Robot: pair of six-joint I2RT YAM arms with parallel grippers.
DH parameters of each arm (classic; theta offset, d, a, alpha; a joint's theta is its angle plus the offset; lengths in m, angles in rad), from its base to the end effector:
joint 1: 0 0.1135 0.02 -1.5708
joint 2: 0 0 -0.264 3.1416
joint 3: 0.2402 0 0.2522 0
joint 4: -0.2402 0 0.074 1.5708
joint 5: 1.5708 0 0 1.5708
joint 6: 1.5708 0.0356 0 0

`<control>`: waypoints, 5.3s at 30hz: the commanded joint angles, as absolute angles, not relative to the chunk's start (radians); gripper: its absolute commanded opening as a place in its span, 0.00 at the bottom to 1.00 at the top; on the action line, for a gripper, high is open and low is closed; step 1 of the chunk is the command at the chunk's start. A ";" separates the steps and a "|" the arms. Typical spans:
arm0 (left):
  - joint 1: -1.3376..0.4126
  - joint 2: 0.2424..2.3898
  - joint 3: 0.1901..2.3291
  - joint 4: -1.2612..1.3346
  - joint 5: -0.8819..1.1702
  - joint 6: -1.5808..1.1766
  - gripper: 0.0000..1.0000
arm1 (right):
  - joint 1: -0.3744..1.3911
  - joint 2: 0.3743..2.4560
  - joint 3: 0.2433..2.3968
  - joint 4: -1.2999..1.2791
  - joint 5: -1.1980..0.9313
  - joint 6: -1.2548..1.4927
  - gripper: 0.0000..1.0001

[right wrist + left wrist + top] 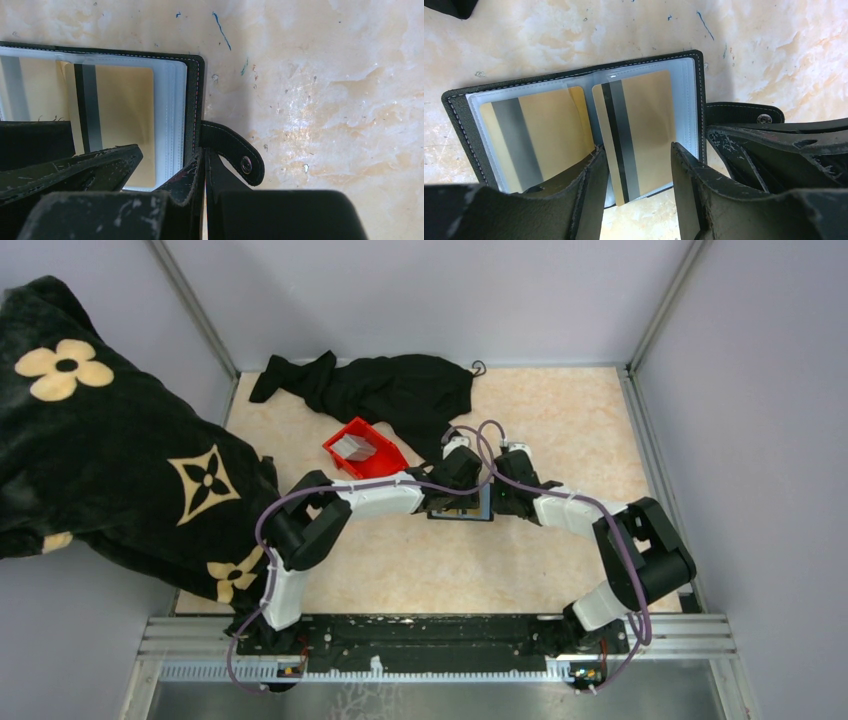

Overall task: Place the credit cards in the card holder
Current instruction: Insert the credit card into the card holder.

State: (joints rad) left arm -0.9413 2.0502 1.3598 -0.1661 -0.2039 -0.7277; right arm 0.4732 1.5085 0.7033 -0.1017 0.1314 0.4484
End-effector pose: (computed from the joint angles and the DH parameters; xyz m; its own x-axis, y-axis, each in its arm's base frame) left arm 0.2650 -0.3515 0.1557 -0.8067 0.0012 -0.5909 0.2369 0.9168 -0.3215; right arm 0.2548 0.1252 0.1559 -0.7965 0.0751 -0.6000 -0.0384 0.9840 0.1741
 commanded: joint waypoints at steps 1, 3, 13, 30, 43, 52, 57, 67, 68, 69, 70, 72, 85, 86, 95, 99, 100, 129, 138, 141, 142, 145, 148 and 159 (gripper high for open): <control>-0.983 2.207 1.319 -0.335 -0.130 -0.715 0.55 | 0.501 1.528 0.741 -0.056 0.044 0.467 0.00; -0.990 2.217 1.333 -0.344 -0.130 -0.708 0.56 | 0.502 1.527 0.741 -0.058 0.043 0.468 0.00; -1.009 2.250 1.391 -0.368 -0.104 -0.677 0.55 | 0.503 1.523 0.742 -0.050 0.027 0.465 0.00; -1.035 2.302 1.481 -0.474 -0.134 -0.645 0.56 | 0.507 1.526 0.765 -0.046 0.008 0.459 0.00; -1.060 2.378 1.614 -0.572 -0.141 -0.629 0.58 | 0.513 1.531 0.759 -0.036 -0.001 0.453 0.00; -1.071 2.398 1.649 -0.574 -0.109 -0.629 0.60 | 0.520 1.534 0.756 -0.029 -0.008 0.452 0.00; -1.071 2.400 1.648 -0.551 -0.062 -0.631 0.64 | 0.523 1.537 0.759 -0.031 -0.010 0.451 0.00; -1.054 2.249 1.490 -0.482 -0.185 -0.662 0.69 | 0.522 1.547 0.749 -0.032 0.004 0.455 0.00; -1.053 2.232 1.480 -0.475 -0.200 -0.664 0.69 | 0.522 1.550 0.747 -0.031 0.006 0.456 0.00; -1.052 2.216 1.468 -0.465 -0.212 -0.663 0.68 | 0.522 1.553 0.746 -0.029 0.006 0.457 0.00; -1.051 2.200 1.457 -0.454 -0.222 -0.664 0.69 | 0.522 1.555 0.745 -0.028 0.005 0.457 0.00; -1.048 2.169 1.435 -0.431 -0.235 -0.665 0.69 | 0.522 1.557 0.743 -0.028 0.006 0.457 0.00; -1.029 2.081 1.395 -0.456 -0.291 -0.665 0.73 | 0.520 1.565 0.749 -0.034 0.014 0.455 0.00; -1.028 2.070 1.390 -0.456 -0.297 -0.667 0.73 | 0.520 1.569 0.749 -0.033 0.013 0.456 0.00; -1.008 1.993 1.343 -0.398 -0.302 -0.669 0.74 | 0.519 1.578 0.747 -0.030 0.010 0.456 0.00; -1.002 1.968 1.323 -0.385 -0.310 -0.669 0.74 | 0.519 1.580 0.749 -0.031 0.011 0.456 0.00; -0.999 1.956 1.313 -0.378 -0.308 -0.669 0.74 | 0.519 1.581 0.750 -0.031 0.011 0.454 0.00; -0.944 1.558 0.956 -0.160 -0.474 -0.808 0.71 | 0.510 1.584 0.756 -0.025 -0.012 0.436 0.00; -0.944 1.535 0.850 -0.162 -0.463 -0.839 0.38 | 0.538 1.527 0.765 -0.054 0.010 0.427 0.00; -0.944 1.536 0.847 -0.160 -0.465 -0.839 0.27 | 0.555 1.503 0.776 -0.074 0.025 0.425 0.00; -0.944 1.535 0.846 -0.157 -0.463 -0.839 0.26 | 0.561 1.496 0.780 -0.079 0.028 0.426 0.00; -0.944 1.542 0.848 -0.147 -0.457 -0.837 0.21 | 0.580 1.485 0.791 -0.093 0.037 0.426 0.00; -0.944 1.560 0.857 -0.146 -0.449 -0.834 0.17 | 0.596 1.479 0.802 -0.101 0.042 0.428 0.00; -0.943 1.631 0.910 -0.123 -0.426 -0.812 0.08 | 0.617 1.520 0.863 -0.098 0.041 0.421 0.00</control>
State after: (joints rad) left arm -0.9466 1.6077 0.8623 -0.1493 -0.4339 -0.8257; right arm 0.6052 1.5185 0.7982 -0.1211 0.0292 0.4374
